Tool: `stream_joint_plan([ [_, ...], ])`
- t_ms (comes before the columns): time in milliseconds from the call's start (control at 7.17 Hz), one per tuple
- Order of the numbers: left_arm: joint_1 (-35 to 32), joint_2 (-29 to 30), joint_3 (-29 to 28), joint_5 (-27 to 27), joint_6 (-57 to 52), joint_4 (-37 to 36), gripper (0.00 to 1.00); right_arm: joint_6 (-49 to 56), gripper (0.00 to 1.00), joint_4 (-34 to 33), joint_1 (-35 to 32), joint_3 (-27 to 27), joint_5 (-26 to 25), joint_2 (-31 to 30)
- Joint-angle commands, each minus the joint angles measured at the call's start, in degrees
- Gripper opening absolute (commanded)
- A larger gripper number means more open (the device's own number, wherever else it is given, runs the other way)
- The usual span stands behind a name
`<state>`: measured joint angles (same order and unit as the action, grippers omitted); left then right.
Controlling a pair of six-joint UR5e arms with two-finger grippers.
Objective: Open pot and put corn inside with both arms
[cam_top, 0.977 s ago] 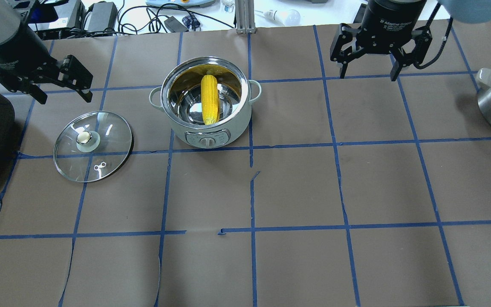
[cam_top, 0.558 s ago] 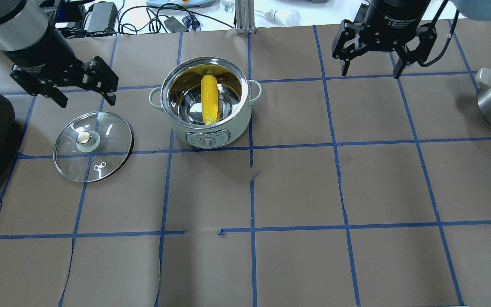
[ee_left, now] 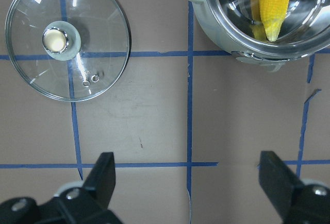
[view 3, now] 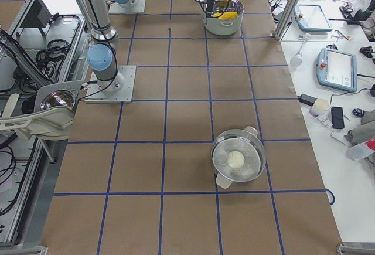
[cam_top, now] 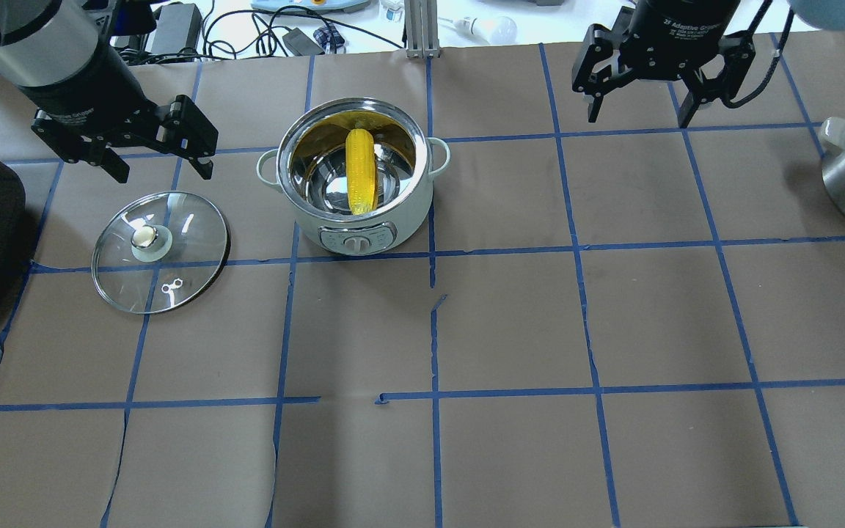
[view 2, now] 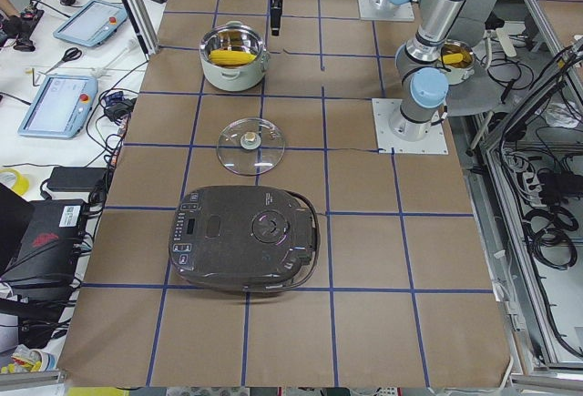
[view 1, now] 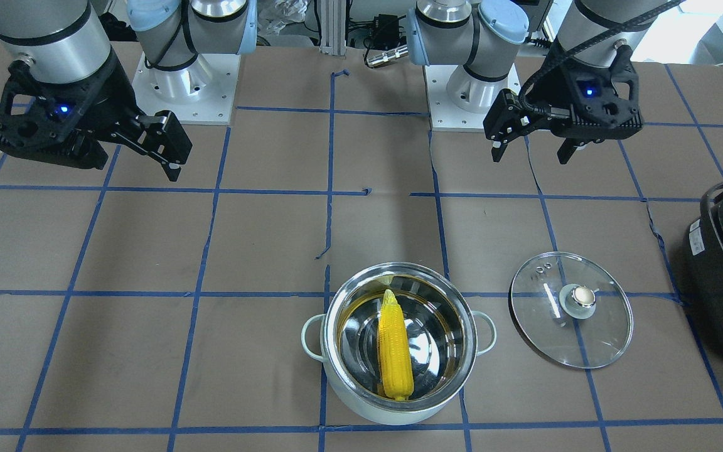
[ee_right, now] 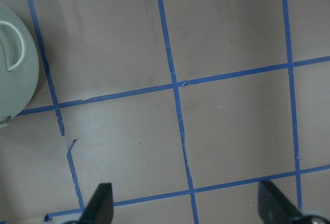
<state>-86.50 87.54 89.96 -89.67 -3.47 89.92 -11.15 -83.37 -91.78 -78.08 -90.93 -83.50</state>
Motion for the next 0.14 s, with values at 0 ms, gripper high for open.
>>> stream_joint_plan([
  [0, -0.1, -0.7, -0.2, 0.3, 0.0, 0.0, 1.00, -0.2, 1.00, 0.1, -0.1, -0.1, 0.0, 0.0],
])
